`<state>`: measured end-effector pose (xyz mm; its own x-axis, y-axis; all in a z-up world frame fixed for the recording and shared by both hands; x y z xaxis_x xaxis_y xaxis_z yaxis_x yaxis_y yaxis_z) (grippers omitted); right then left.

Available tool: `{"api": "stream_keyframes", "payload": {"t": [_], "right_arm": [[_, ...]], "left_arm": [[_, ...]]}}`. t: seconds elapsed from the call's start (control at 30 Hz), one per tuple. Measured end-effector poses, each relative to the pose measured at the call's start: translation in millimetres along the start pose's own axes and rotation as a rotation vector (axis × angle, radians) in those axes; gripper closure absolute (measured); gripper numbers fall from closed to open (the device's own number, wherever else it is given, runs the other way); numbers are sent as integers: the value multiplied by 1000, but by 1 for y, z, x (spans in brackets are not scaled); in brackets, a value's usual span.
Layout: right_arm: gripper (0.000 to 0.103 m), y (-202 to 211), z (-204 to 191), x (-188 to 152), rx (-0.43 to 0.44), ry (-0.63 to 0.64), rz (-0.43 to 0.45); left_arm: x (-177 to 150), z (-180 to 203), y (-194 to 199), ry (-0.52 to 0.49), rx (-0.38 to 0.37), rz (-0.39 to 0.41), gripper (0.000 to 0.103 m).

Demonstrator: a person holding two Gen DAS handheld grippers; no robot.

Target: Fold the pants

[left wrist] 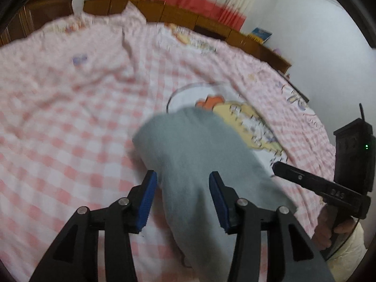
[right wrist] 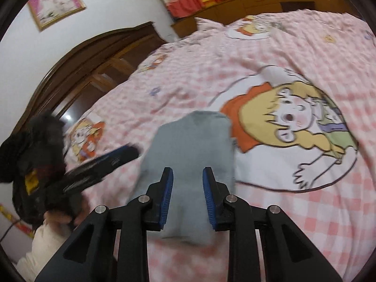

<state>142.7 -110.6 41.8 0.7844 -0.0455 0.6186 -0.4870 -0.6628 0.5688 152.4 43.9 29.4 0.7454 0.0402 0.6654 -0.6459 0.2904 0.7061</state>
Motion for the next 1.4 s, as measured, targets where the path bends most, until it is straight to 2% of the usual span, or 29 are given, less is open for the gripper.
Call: {"api": "stream_keyframes", "payload": {"t": [0.07, 0.1, 0.13, 0.17, 0.2, 0.27, 0.37, 0.47, 0.57, 0.63, 0.67, 0.7, 0.77, 0.87, 0.97, 1.03, 1.1, 1.17, 1.23, 1.3, 1.4], "right_arm": [[75, -4, -7, -8, 19, 14, -21], [75, -8, -5, -15, -3, 34, -34], [75, -11, -1, -19, -34, 46, -43], [75, -15, 6, -24, -77, 57, -55], [76, -19, 15, -30, -127, 71, -74], [84, -25, 28, -42, -160, 105, -98], [84, -16, 32, -43, -146, 106, -89], [81, -4, 30, -41, -144, 76, -82], [68, 0, 36, -41, -130, 23, -65], [63, -7, 44, -42, -136, -9, -76], [59, -12, 47, -43, -125, -26, -91], [58, -18, 51, -47, -106, -50, -113], [60, -24, 57, -53, -53, -108, -126], [70, -21, 58, -58, -22, -140, -115], [81, -12, 47, -59, 13, -174, -102], [83, -3, 34, -56, 66, -209, -67], [84, 5, 21, -52, 75, -197, -34], [84, 3, 16, -54, 15, -153, -32], [82, -7, 25, -63, -53, -125, -67], [78, -13, 36, -72, -84, -142, -95], [78, -6, 39, -73, -97, -149, -81]], "left_arm": [[14, 5, 6, -6, -6, 44, 55], [18, 7, 4, -12, -6, 52, 57], [22, 9, -1, -17, -11, 50, 62], [24, 11, -10, -18, -13, 32, 73], [24, 12, -19, -14, -14, 10, 75], [19, 10, -40, 0, -2, -33, 75], [2, 5, -66, 11, 36, -100, 76], [-6, 9, -59, -3, 53, -66, 75], [-10, 11, -40, 30, 55, -66, 70], [-16, 10, -20, 78, 74, -40, 58], [-20, 8, -11, 101, 98, -23, 46], [-28, 6, -1, 131, 131, 0, 38], [-40, 3, 9, 178, 146, 12, 37], [-66, 2, 5, 284, 78, -52, 37], [-80, 10, -4, 338, -15, -107, 39], [-78, 15, -4, 302, 6, -88, 45], [-69, 19, 0, 217, 49, -67, 64], [-56, 17, 8, 165, 54, -51, 68], [-47, 11, 16, 159, 47, -32, 68], [-48, 7, 19, 164, 30, -51, 67], [-62, 0, 20, 163, 67, -64, 66]]}}
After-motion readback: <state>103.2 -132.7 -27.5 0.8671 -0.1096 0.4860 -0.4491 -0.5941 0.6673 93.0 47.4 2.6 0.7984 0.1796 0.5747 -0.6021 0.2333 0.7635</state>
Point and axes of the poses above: each gripper's, at about its wrist camera, not at the fingertips, and y roughly against the way its jaws point, z to its right, x to its top, the point moved 8 cm from there along -y, roughly the way its jaws point, and after that the axes turned 5 degrees about x, right-handed, at the moved point
